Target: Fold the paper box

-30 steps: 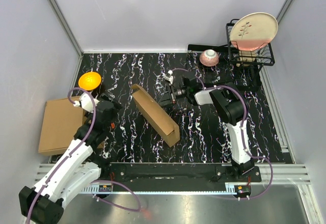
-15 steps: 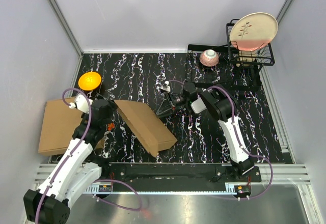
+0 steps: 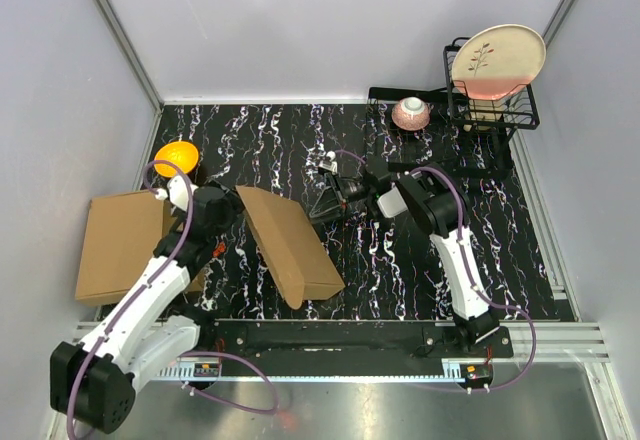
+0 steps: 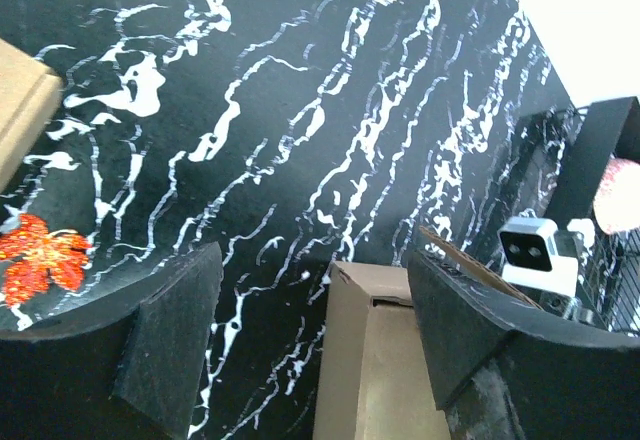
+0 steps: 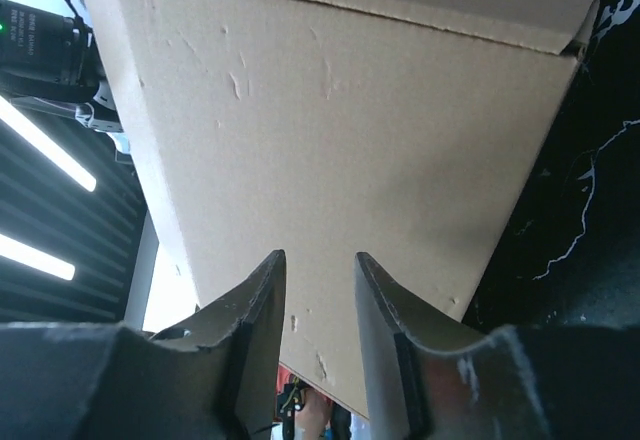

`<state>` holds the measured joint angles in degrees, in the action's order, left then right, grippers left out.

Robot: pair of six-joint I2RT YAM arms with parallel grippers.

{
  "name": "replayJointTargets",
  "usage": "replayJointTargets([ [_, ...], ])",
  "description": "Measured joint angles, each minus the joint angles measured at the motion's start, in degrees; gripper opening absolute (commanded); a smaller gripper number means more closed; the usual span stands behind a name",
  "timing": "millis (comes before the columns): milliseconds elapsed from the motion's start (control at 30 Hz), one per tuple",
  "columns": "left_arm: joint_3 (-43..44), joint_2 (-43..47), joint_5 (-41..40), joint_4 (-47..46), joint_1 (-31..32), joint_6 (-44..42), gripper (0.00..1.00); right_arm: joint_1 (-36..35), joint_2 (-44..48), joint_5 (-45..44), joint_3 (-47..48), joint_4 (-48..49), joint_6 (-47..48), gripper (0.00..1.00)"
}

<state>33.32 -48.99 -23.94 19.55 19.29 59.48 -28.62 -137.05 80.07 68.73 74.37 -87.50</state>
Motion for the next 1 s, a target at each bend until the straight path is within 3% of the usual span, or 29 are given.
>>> replayJointTargets([
  [267,5.1,-4.7,-0.3,-2.6,5.4,0.1,0.77,3.9,2.1,-1.1,-2.2,-2.0,5.5,0.39],
  [333,6.4,-6.4,-0.4,-3.3,6.7,0.1,0.77,4.8,4.6,-1.9,-2.9,-8.7,11.5,0.39],
  [500,7.1,-8.6,-0.6,-4.4,8.2,0.1,0.77,5.4,15.0,-9.8,-1.2,-40.8,37.1,0.36],
  [567,7.1,-8.9,-0.6,-4.9,8.2,0.1,0.77,5.7,17.1,-12.2,0.0,-47.0,42.7,0.35],
  [700,7.1,-8.9,-0.7,-5.5,8.2,0.1,0.78,5.9,18.3,-16.3,1.0,-55.0,49.8,0.26],
  [900,7.1,-7.8,-3.7,-5.0,8.2,-1.3,0.8,4.9,18.3,-26.3,1.4,-65.9,56.0,0.01],
  [1000,6.9,-4.2,-6.3,-3.5,8.2,-2.7,0.79,4.0,18.3,-31.3,1.5,-68.3,57.1,0.0],
])
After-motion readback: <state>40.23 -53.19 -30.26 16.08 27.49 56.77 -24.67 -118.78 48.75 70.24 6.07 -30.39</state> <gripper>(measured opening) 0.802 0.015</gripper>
